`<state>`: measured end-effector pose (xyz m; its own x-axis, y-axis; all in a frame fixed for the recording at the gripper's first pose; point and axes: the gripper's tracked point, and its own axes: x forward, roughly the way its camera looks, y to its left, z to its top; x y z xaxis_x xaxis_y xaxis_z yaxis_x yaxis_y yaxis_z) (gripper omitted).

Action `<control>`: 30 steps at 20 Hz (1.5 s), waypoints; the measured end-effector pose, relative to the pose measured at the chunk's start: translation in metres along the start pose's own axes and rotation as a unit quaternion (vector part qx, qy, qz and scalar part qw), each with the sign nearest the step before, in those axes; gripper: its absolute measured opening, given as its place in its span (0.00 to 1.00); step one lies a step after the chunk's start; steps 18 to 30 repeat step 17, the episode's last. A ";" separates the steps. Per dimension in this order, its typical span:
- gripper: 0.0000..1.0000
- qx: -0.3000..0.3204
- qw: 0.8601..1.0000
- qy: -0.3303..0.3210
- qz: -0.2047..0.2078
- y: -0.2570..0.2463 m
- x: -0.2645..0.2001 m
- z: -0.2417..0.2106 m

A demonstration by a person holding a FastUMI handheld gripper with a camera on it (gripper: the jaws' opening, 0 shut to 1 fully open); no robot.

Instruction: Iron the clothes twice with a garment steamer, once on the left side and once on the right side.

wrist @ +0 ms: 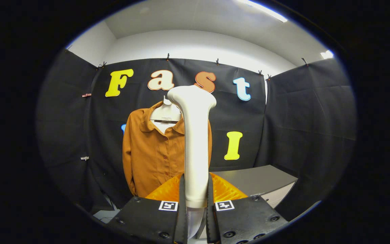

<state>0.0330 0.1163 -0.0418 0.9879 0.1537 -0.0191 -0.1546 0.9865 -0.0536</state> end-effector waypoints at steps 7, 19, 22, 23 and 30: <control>0.25 -0.005 1.000 0.000 0.003 -0.015 0.002 0.003; 0.25 0.003 1.000 0.001 0.000 -0.023 0.003 0.005; 0.25 0.003 1.000 0.001 0.000 -0.023 0.003 0.005; 0.25 0.003 1.000 0.001 0.000 -0.023 0.003 0.005; 0.25 0.003 1.000 0.001 0.000 -0.023 0.003 0.005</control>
